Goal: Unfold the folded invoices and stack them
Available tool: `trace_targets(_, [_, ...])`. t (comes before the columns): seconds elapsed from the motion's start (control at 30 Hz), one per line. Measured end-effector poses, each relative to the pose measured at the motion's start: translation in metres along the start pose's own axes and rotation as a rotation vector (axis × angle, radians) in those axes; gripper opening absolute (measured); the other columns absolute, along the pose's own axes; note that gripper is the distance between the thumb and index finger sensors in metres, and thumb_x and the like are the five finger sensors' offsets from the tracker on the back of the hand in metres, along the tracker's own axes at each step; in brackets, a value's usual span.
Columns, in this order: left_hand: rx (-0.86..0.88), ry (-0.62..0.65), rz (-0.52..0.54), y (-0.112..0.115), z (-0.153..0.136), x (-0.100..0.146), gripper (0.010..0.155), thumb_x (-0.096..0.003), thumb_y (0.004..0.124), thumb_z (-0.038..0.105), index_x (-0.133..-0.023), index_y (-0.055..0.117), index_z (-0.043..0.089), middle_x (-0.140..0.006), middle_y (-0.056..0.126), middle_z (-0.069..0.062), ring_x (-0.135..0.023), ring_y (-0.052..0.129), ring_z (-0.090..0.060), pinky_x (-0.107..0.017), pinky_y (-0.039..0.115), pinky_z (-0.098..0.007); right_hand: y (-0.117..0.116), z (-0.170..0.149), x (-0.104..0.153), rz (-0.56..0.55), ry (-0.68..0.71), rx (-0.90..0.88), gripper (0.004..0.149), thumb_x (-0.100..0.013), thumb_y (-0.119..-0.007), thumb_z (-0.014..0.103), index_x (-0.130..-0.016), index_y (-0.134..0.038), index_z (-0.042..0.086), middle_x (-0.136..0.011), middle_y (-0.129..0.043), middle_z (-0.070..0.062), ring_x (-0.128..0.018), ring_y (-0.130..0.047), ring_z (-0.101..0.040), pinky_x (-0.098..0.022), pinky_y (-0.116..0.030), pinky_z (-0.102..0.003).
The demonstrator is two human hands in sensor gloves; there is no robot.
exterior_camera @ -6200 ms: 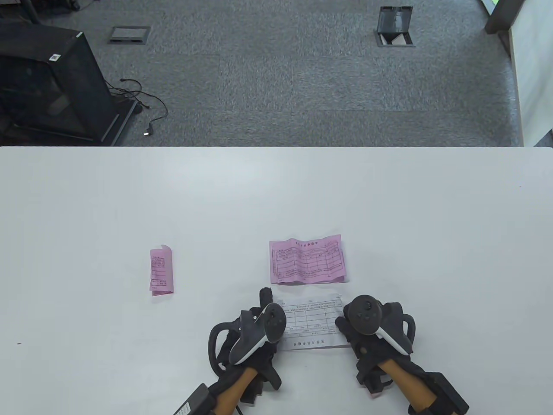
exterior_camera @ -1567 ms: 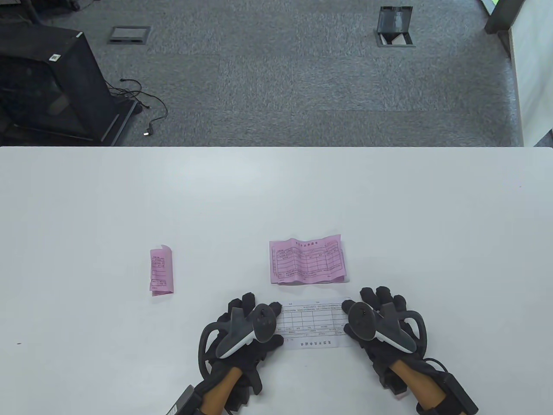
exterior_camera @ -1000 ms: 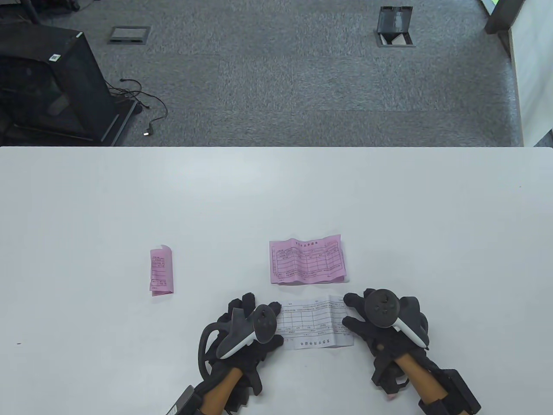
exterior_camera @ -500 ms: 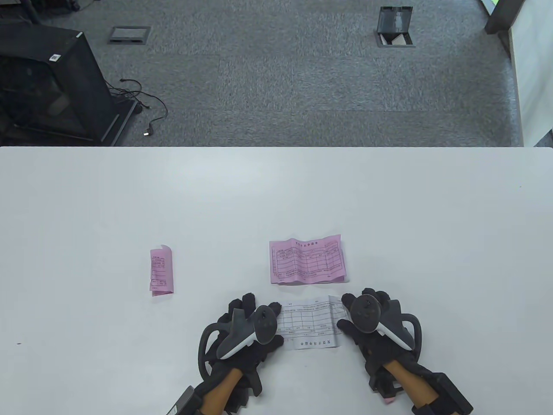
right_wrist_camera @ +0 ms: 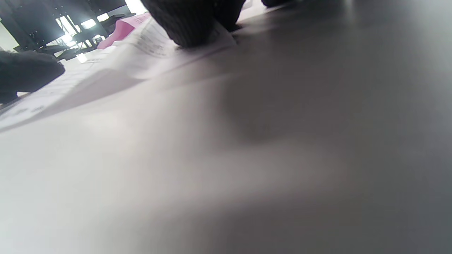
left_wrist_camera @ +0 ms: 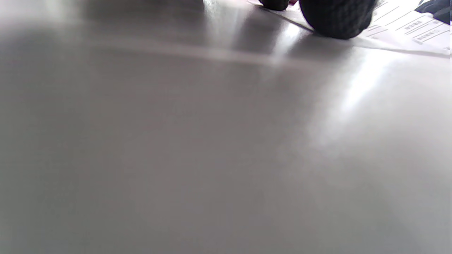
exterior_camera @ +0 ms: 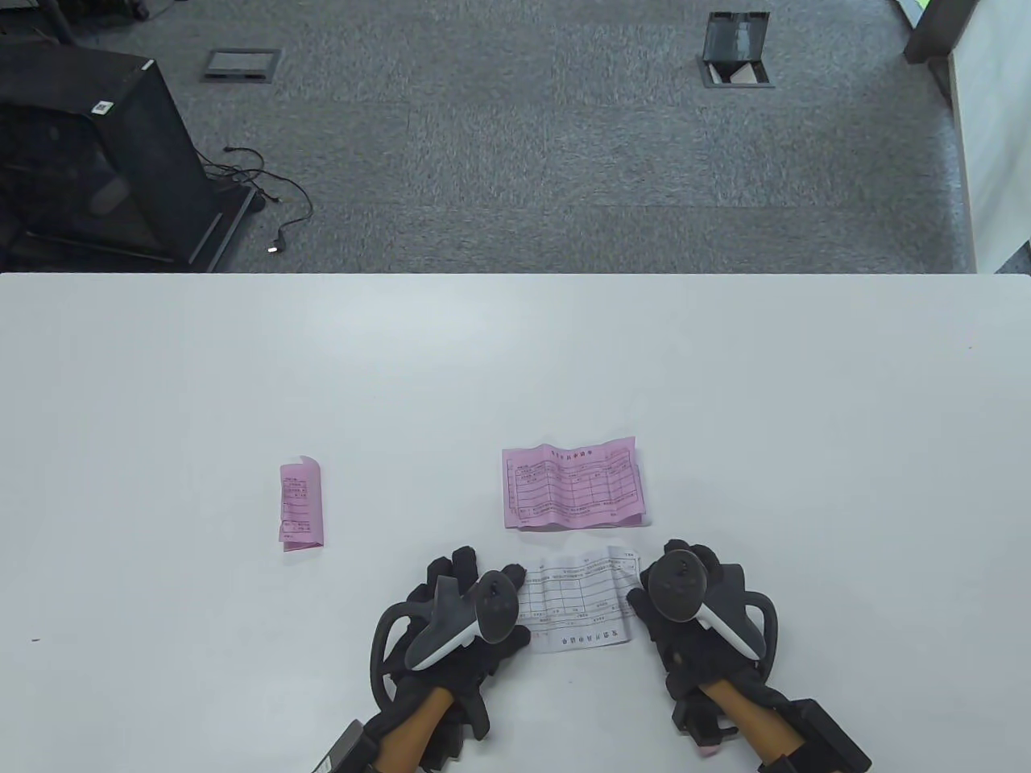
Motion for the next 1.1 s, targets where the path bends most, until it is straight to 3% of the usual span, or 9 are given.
trace_targets(0.2, [-0.002, 0.001, -0.001, 0.0, 0.0, 0.0, 0.075, -0.0502, 0.066, 0.059, -0.114, 0.029, 0.044, -0.123, 0.009, -0.018, -0.108, 0.012, -0.048, -0.077, 0.027, -0.063, 0.002, 0.0, 0.002, -0.035, 0.026, -0.132, 0.036, -0.061, -0.066, 0.041, -0.089, -0.06, 0.02, -0.114, -0.038, -0.012, -0.107, -0.029, -0.045, -0.075, -0.032, -0.067])
trace_targets(0.27, [0.005, 0.006, -0.007, 0.001, 0.0, 0.001, 0.076, -0.0506, 0.066, 0.059, -0.114, 0.028, 0.044, -0.123, 0.008, -0.018, -0.108, 0.011, -0.048, -0.077, 0.026, -0.063, 0.005, -0.001, 0.003, -0.08, 0.046, -0.225, 0.036, -0.058, -0.067, 0.039, -0.087, -0.063, 0.019, -0.112, -0.045, -0.011, -0.106, -0.035, -0.044, -0.075, -0.034, -0.067])
trace_targets(0.5, [0.066, 0.018, 0.001, 0.001, -0.004, 0.003, 0.079, -0.0502, 0.067, 0.059, -0.115, 0.027, 0.04, -0.123, 0.009, -0.017, -0.108, 0.01, -0.046, -0.078, 0.025, -0.062, 0.014, 0.005, 0.01, -0.191, 0.155, -0.295, 0.036, -0.051, -0.069, 0.039, -0.08, -0.072, 0.017, -0.104, -0.061, -0.01, -0.1, -0.054, -0.043, -0.07, -0.046, -0.068])
trace_targets(0.87, [0.349, 0.038, 0.132, -0.009, -0.024, 0.007, 0.087, -0.0493, 0.071, 0.057, -0.115, 0.021, 0.03, -0.121, 0.021, -0.023, -0.107, 0.023, -0.05, -0.076, 0.034, -0.063, 0.056, 0.022, 0.033, -0.221, 0.381, -0.518, 0.035, -0.051, -0.069, 0.037, -0.081, -0.071, 0.019, -0.103, -0.063, -0.011, -0.098, -0.056, -0.045, -0.069, -0.045, -0.07])
trace_targets(1.1, [0.749, 0.169, 0.219, -0.013, -0.043, 0.011, 0.096, -0.0462, 0.076, 0.059, -0.115, 0.022, 0.021, -0.12, 0.024, -0.025, -0.105, 0.028, -0.053, -0.073, 0.042, -0.063, 0.085, 0.034, 0.059, -0.25, 0.605, -0.607, 0.034, -0.052, -0.069, 0.036, -0.082, -0.071, 0.02, -0.101, -0.066, -0.01, -0.096, -0.061, -0.042, -0.069, -0.044, -0.07])
Point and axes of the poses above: the tracker on the back of each hand, its own z axis roughly to the thumb side, its own x axis roughly from the fingertips to the wrist, y = z × x, the point moved 1 cm from there along -x, roughly from the wrist to the fingertips
